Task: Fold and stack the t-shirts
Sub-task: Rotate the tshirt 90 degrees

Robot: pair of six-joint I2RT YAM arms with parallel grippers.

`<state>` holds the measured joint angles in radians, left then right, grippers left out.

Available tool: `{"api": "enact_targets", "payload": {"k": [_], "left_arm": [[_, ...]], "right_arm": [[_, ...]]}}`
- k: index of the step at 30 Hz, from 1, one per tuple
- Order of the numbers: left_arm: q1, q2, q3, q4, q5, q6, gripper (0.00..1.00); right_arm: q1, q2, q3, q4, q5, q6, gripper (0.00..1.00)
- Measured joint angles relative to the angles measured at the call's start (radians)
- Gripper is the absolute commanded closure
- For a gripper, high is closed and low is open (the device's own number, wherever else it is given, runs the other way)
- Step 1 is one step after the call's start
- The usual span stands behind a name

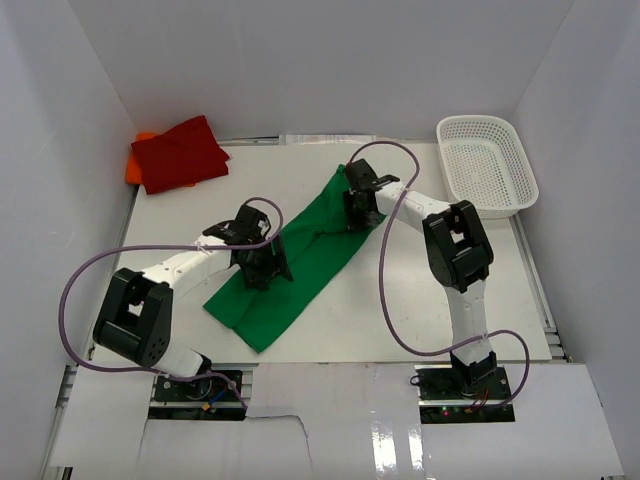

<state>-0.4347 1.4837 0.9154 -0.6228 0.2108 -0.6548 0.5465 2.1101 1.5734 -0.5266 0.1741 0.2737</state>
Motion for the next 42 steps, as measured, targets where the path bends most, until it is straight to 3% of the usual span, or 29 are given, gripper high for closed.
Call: {"api": "enact_targets", "payload": {"k": [9,13,16,24,26,33,36,39,42], "left_arm": [[-0.014,0.066,-0.086,0.072,0.046,-0.040,0.22],[-0.052,0.141,-0.027,0.117,0.092,-0.075,0.22],[-0.108,0.208,0.037,0.150,0.114,-0.108,0.22],[-0.273,0.345,0.185,0.229,0.146,-0.239,0.22],[-0.298,0.341,0.185,0.236,0.138,-0.270,0.22],[-0.319,0.224,0.137,0.160,0.121,-0.339,0.19],[-0.310,0.136,0.183,0.076,0.089,-0.335,0.19],[-0.258,0.096,0.323,-0.009,0.081,-0.299,0.19],[-0.105,0.093,0.465,-0.026,0.098,-0.239,0.19]], "right_arm": [[-0.065,0.249,0.380,0.000,-0.111,-0.023,0.52],[-0.097,0.407,0.641,-0.022,-0.194,-0.030,0.49],[-0.120,0.473,0.741,-0.003,-0.267,-0.030,0.46],[-0.193,0.497,0.738,0.103,-0.451,0.010,0.39],[-0.205,0.496,0.729,0.121,-0.480,0.016,0.35],[-0.219,0.434,0.637,0.141,-0.490,0.004,0.32],[-0.212,0.371,0.567,0.110,-0.456,-0.026,0.32],[-0.178,0.306,0.546,0.060,-0.384,-0.072,0.32],[-0.107,0.239,0.544,0.026,-0.312,-0.109,0.33]]}}
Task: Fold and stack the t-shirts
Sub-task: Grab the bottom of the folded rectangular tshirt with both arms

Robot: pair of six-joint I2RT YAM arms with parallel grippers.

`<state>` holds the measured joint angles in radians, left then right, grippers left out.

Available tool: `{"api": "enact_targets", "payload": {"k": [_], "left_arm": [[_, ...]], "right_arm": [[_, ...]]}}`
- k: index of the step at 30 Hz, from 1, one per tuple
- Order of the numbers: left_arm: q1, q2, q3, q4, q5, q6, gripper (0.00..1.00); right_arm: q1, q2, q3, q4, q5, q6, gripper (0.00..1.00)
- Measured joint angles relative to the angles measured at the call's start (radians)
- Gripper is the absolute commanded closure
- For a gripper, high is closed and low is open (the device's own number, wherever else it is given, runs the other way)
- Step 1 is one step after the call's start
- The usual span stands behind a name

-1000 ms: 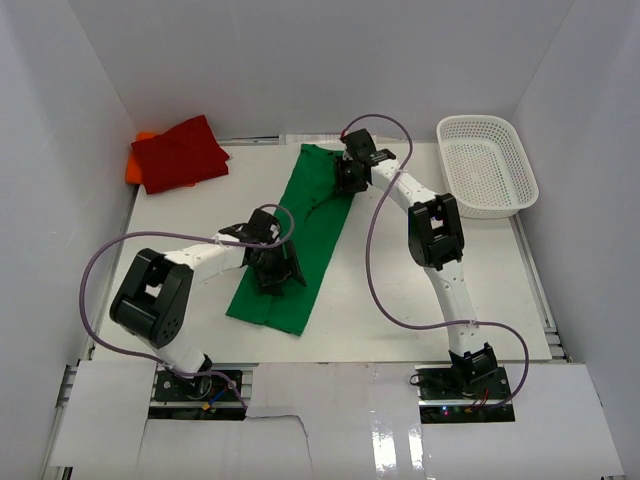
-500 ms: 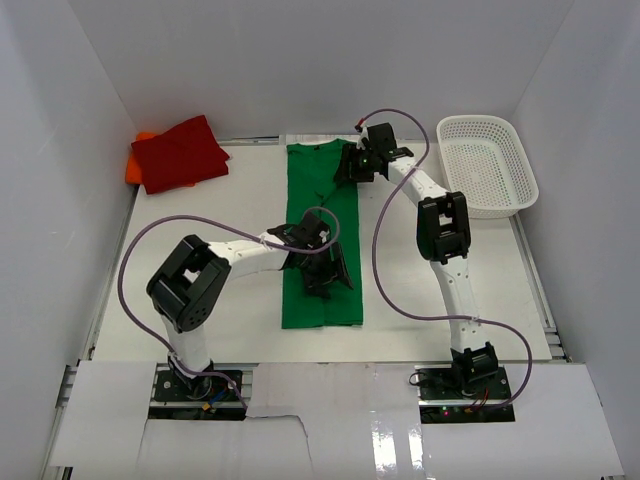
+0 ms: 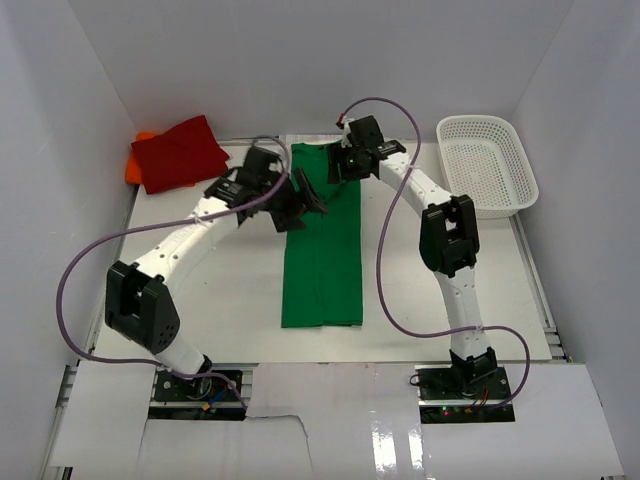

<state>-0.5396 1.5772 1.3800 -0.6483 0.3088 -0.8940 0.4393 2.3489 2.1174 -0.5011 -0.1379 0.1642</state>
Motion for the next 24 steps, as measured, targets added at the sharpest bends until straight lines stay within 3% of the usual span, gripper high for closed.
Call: {"api": "enact_targets", "payload": {"k": [4,7,15,24], "left_arm": [[0.238,0.084,0.142,-0.005,0.010,0.065,0.20],[0.335,0.219,0.229,0.019,-0.003,0.093,0.22],[0.351,0.603,0.376,0.095,0.027,0.130,0.22],[0.348,0.660,0.457,0.217,0.073,0.163,0.22]], "right_arm": [[0.114,-0.060,0.000,-0.032,0.097,-0.036,0.35],[0.188,-0.056,0.009,-0.059,0.151,-0.050,0.38],[0.239,0.044,0.063,-0.138,0.352,-0.092,0.43],[0.243,0.099,0.089,-0.148,0.546,-0.157,0.42]]}}
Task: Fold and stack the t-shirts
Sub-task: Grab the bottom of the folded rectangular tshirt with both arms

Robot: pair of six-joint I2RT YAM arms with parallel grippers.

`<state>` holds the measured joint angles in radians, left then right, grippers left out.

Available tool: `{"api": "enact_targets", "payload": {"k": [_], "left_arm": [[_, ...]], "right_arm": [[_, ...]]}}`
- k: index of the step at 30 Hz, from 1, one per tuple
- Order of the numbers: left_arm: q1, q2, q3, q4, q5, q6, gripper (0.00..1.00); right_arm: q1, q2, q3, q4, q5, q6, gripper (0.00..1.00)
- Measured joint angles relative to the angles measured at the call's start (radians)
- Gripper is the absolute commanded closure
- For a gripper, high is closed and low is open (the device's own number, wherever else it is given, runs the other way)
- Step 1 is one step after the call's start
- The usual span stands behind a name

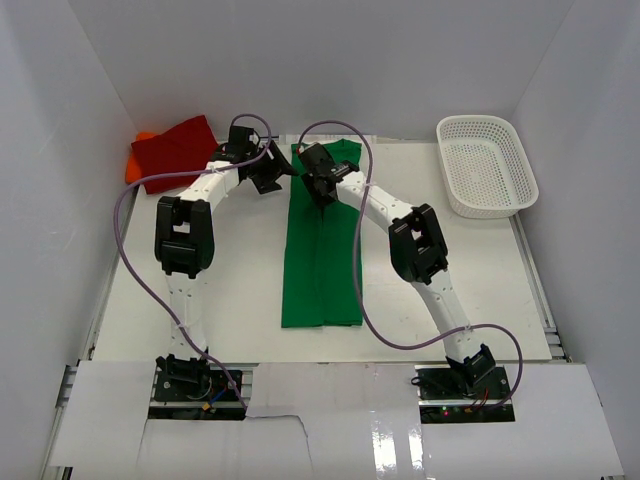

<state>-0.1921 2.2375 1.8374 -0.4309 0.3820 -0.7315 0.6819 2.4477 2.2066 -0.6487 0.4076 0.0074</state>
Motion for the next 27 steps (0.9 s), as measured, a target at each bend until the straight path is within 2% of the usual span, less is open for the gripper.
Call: {"api": "enact_targets", "payload": {"k": [13,21,27], "left_arm": [[-0.006,0.011,-0.047,0.140,0.081,-0.040,0.21],[-0.006,0.063,-0.092,0.264,0.161,-0.150,0.22],[0.002,0.116,-0.145,0.371,0.196,-0.268,0.22]], "right_arm": [[0.015,0.017,0.010,0.068,0.085,-0.064,0.41],[0.020,0.031,0.008,0.124,0.103,-0.090,0.41],[0.025,0.089,-0.006,0.191,0.147,-0.125,0.48]]}}
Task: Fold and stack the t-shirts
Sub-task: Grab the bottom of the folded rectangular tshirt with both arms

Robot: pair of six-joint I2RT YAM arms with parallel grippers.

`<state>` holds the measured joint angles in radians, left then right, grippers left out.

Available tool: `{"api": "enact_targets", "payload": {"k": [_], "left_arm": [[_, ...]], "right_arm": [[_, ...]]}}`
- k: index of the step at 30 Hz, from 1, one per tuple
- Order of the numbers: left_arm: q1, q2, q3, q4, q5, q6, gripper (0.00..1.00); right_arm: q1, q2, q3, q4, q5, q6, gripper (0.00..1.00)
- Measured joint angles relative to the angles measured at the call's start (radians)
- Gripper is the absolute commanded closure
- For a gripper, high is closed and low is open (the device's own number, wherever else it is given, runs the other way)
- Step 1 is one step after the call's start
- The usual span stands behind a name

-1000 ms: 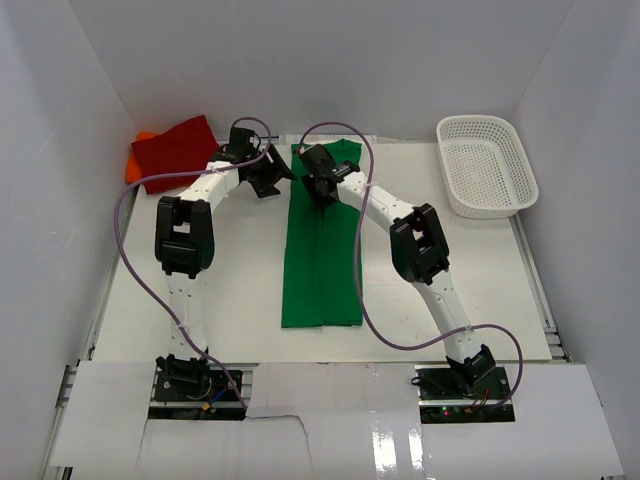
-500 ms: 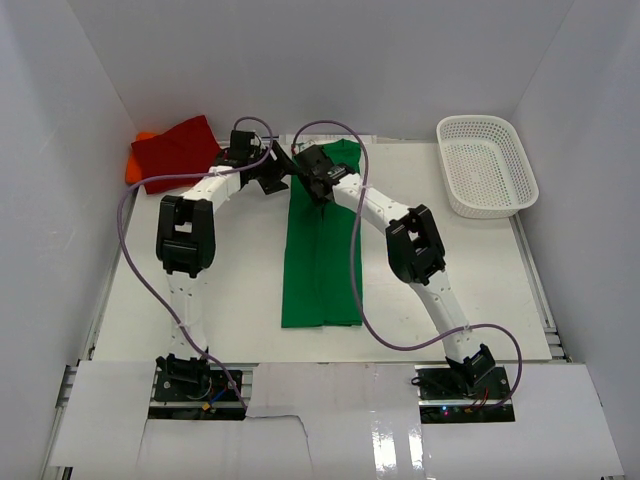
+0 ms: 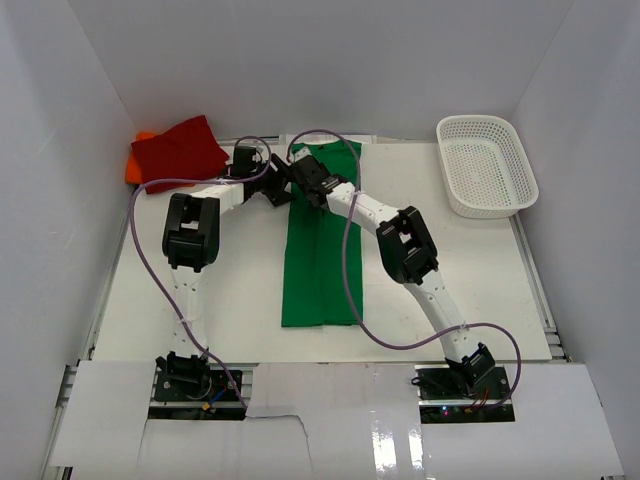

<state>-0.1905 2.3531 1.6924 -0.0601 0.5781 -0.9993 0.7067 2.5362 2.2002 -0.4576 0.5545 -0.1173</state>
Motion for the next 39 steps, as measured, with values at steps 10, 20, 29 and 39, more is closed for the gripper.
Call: {"api": "enact_targets", "payload": {"k": [10,20,29,39], "left_arm": [[-0.015,0.002,0.029,-0.057,-0.041,-0.028,0.21],[-0.045,0.119,0.304,-0.329,-0.082,0.030,0.21],[-0.054,0.144,0.374,-0.410,-0.117,0.041,0.20],[-0.056,0.148,0.401,-0.450,-0.147,0.052,0.20]], "right_arm": [[0.008,-0.028,-0.109,0.152,0.072,-0.022,0.50],[0.007,-0.065,-0.201,0.230,0.145,-0.057,0.52],[0.007,-0.142,-0.313,0.304,0.199,-0.077,0.56],[-0.002,-0.168,-0.336,0.328,0.264,-0.069,0.55]]}}
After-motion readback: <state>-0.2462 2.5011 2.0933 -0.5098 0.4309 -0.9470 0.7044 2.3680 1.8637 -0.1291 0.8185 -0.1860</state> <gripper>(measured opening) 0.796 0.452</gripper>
